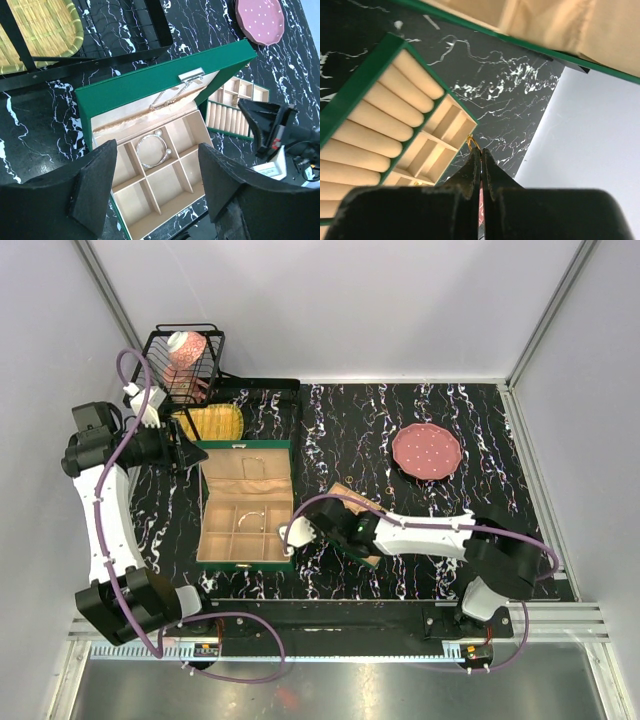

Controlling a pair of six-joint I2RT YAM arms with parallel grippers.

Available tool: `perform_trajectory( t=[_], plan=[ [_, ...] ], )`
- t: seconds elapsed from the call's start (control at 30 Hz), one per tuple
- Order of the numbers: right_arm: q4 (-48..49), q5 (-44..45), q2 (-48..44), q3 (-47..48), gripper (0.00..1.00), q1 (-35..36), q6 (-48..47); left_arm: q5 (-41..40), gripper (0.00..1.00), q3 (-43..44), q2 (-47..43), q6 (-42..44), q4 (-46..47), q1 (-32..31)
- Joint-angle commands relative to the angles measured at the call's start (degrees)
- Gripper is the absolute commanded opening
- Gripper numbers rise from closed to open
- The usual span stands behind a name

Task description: Organize the mixed jewelry

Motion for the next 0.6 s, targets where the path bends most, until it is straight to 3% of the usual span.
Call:
perform_trajectory(
  t=[0.0, 0.43, 0.57],
  plan=[
    [8.3, 2.9, 1.7, -2.4, 0.00, 1.8, -7.2, 5.5, 0.69, -0.3, 0.6, 0.9, 0.0, 2.3],
    [5.0, -0.7, 3.9, -1.4, 0.00, 2.4, -8.5, 5.2, 0.69, 0.4, 2.2, 1.6, 0.3, 3.4],
    [-0.4, -3.0, 4.4, 0.3, 0.00, 2.4, -6.5, 5.0, 0.69, 0.9, 2.5, 1.8, 0.4, 3.5]
  ],
)
